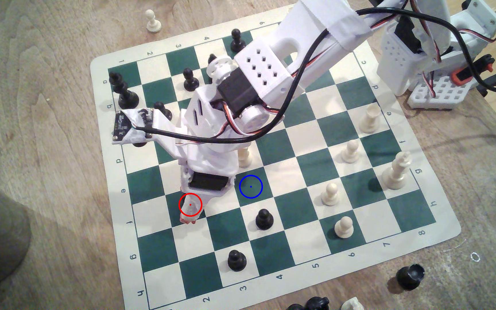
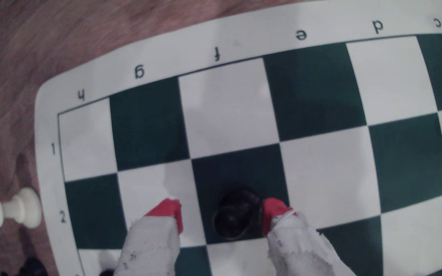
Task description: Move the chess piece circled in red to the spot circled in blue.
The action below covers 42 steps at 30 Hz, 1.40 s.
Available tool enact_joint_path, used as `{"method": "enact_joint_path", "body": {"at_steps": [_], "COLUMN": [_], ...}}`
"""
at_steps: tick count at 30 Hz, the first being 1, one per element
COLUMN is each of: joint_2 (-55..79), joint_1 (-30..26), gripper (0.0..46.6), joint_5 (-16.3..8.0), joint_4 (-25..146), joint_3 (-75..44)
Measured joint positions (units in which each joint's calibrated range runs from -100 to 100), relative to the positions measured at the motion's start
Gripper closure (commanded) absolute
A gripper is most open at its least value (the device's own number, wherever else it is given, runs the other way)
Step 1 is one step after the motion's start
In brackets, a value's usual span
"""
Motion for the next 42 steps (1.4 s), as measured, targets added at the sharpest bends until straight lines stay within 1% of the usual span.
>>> {"method": "enact_joint_path", "body": {"at_steps": [3, 4, 5, 7, 9, 26, 34, 38, 42], "joint_2": [0.1, 0.1, 0.1, 0.1, 0.1, -0.3, -10.7, -18.9, -27.1], "joint_1": [0.0, 0.0, 0.0, 0.0, 0.0, -0.1, -0.2, -1.3, -2.3], "gripper": [35.9, 38.2, 42.1, 44.3, 46.1, 46.4, 46.4, 46.4, 46.4], "joint_5": [0.0, 0.0, 0.0, 0.0, 0.5, 0.7, 0.7, 0.7, 0.7], "joint_4": [0.0, 0.0, 0.0, 0.0, 0.0, 0.0, 3.0, 5.1, 5.7], "joint_3": [-0.2, -0.2, -0.2, -0.5, -1.1, -1.2, 0.0, 6.1, 15.0]}}
